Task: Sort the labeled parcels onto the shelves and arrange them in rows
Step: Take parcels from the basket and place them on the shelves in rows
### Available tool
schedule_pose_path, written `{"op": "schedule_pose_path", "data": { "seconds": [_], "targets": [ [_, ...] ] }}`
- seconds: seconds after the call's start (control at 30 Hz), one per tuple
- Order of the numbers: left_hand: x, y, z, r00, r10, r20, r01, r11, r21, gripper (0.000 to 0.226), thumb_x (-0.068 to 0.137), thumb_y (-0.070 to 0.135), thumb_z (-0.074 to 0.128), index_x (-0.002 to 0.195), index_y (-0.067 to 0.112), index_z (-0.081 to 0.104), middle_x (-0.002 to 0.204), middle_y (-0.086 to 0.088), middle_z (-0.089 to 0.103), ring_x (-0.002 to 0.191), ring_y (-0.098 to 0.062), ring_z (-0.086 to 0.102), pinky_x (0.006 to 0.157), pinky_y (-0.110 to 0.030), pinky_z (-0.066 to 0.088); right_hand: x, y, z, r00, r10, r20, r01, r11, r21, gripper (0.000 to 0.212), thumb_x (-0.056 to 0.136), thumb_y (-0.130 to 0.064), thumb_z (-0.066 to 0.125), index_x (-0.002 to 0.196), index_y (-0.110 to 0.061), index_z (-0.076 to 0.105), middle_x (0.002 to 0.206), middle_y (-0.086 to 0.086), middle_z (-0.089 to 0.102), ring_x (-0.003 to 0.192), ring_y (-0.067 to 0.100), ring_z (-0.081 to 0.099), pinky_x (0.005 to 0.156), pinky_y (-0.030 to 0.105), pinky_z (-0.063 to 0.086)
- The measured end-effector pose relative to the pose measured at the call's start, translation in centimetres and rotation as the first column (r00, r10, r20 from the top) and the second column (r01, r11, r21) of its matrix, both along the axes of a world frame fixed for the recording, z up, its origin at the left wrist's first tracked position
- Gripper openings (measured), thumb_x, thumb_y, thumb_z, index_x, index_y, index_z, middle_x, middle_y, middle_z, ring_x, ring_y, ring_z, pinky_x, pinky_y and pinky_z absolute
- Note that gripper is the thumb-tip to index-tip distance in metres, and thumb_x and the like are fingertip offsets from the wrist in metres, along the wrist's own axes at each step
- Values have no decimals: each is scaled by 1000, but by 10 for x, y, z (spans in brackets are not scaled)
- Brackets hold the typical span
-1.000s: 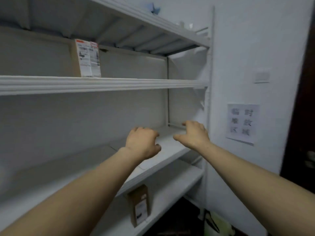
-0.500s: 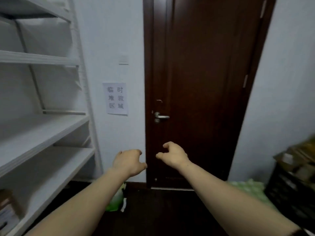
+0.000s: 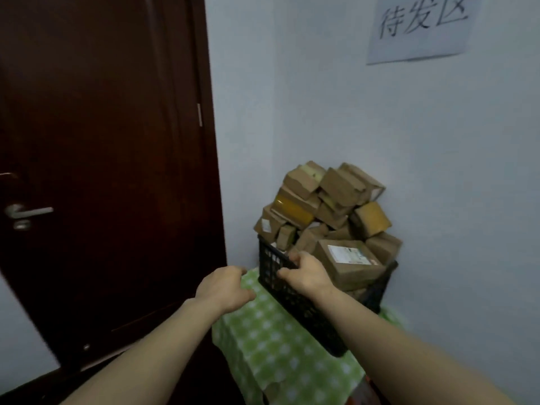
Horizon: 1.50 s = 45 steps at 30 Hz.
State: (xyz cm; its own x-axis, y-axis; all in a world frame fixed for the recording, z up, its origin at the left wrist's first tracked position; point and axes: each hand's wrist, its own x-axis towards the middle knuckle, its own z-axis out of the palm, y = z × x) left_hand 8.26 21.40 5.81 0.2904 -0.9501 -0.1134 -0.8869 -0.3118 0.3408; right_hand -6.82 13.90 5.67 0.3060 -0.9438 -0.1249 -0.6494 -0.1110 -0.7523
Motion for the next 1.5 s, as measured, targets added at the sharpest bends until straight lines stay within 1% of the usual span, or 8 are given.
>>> {"op": "schedule_pose_path", "data": {
  "seconds": [0.2,0.33,0.53,0.83,1.03,1.1,1.3,1.5],
  "targets": [
    [-53,-116,-29,983,-110,-144,118,992,44,59,88,41,61,140,18,45,129,-1,56,109,-19,58,86,-32,52,-73,-78,-35,971,-230,59,223,969,104,51,88,-27,61,133,-10,44,129,10,53,116,28,53,98,36,45],
    [-70,-189,-61,936,-118,-331,142,989,49,22,87,43,61,87,23,53,92,-7,60,94,-30,63,68,-30,42,-101,-130,-72,903,-419,99,400,902,164,46,88,-20,58,131,-9,46,130,12,55,115,29,56,99,40,46],
    [-81,-282,-87,923,-230,-308,223,973,-59,45,93,39,55,131,16,49,129,-6,55,117,-26,52,90,-34,45,-114,-195,-112,736,-643,212,570,757,320,34,92,-11,52,126,-11,56,126,9,61,112,28,58,100,42,47],
    [-107,-360,-127,935,-351,-46,350,936,-23,52,94,33,50,142,15,37,141,-11,42,130,-31,39,104,-41,38,-107,-225,-157,546,-758,356,434,619,655,31,90,-30,63,114,-12,57,105,6,65,84,19,63,66,30,55],
    [-123,-347,-126,926,-217,-309,229,973,1,26,92,38,52,89,15,63,100,-7,65,91,-23,61,69,-29,47,-115,-217,-165,446,-785,429,369,598,711,32,90,-28,64,116,-10,59,110,11,67,91,27,65,62,32,52],
    [-127,-336,-125,908,-164,-385,186,982,20,31,93,41,53,95,12,65,97,-6,66,89,-20,62,68,-28,45,-120,-208,-166,446,-776,446,352,610,710,31,91,-28,63,116,-11,59,109,11,68,89,26,65,61,32,52],
    [-133,-290,-123,676,157,-720,-72,986,147,42,82,48,65,100,12,54,102,-5,60,92,-20,57,72,-31,44,-132,-170,-177,517,-711,476,320,676,663,41,87,-28,66,122,-11,55,112,8,67,99,27,65,89,44,54],
    [-129,-241,-135,470,278,-837,-75,958,276,66,59,55,74,106,10,70,100,-9,73,93,-27,68,87,-39,55,-148,-147,-176,587,-624,516,280,754,594,47,85,-18,69,128,-8,51,118,11,63,98,26,63,78,36,53]
  ]
}}
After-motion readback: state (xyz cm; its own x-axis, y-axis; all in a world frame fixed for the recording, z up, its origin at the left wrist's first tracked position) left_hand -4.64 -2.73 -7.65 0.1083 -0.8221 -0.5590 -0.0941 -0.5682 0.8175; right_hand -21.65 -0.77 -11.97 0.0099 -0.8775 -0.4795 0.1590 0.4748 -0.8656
